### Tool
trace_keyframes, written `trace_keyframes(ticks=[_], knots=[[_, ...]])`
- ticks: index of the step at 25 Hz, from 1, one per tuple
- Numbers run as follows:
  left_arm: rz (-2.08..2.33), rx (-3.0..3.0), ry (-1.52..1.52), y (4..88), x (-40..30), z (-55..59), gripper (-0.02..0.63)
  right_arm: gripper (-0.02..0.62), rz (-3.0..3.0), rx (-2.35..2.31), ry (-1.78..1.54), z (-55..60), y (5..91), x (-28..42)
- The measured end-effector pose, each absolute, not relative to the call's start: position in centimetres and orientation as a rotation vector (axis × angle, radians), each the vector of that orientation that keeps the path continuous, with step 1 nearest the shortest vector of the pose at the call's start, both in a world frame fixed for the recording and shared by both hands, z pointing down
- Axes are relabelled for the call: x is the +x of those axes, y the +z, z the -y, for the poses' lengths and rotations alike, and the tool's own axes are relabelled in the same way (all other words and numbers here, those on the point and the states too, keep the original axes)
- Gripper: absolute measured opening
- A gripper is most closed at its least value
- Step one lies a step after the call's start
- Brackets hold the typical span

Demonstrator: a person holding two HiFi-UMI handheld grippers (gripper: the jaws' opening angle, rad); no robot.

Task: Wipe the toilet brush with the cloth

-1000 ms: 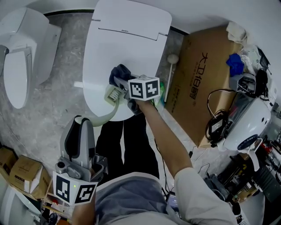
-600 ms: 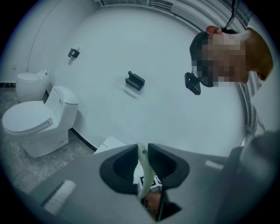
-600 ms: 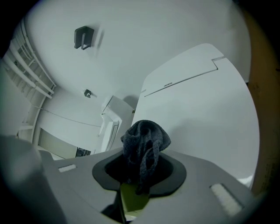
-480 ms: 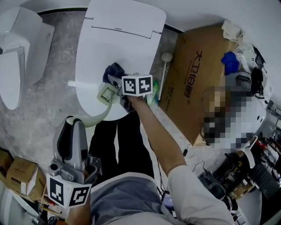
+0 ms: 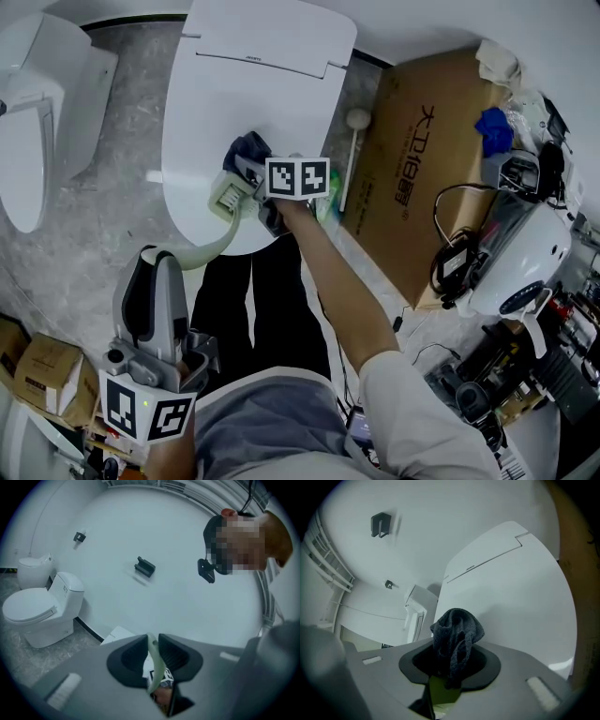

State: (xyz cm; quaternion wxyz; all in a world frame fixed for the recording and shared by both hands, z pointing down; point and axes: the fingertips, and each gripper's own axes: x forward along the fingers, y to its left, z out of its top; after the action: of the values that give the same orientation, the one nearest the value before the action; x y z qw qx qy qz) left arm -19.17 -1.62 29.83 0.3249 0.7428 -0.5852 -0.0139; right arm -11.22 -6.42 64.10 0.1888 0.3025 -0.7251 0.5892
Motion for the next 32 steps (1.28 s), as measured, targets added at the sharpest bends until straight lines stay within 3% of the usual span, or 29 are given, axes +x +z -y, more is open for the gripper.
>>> trace_keyframes(ticks=[32], knots=[[1.539,1.964,-0.037,29.7,-19.3,1.5,0.000,0.109,1.898,1.013,1.721,4.0,66.3,-7.1]])
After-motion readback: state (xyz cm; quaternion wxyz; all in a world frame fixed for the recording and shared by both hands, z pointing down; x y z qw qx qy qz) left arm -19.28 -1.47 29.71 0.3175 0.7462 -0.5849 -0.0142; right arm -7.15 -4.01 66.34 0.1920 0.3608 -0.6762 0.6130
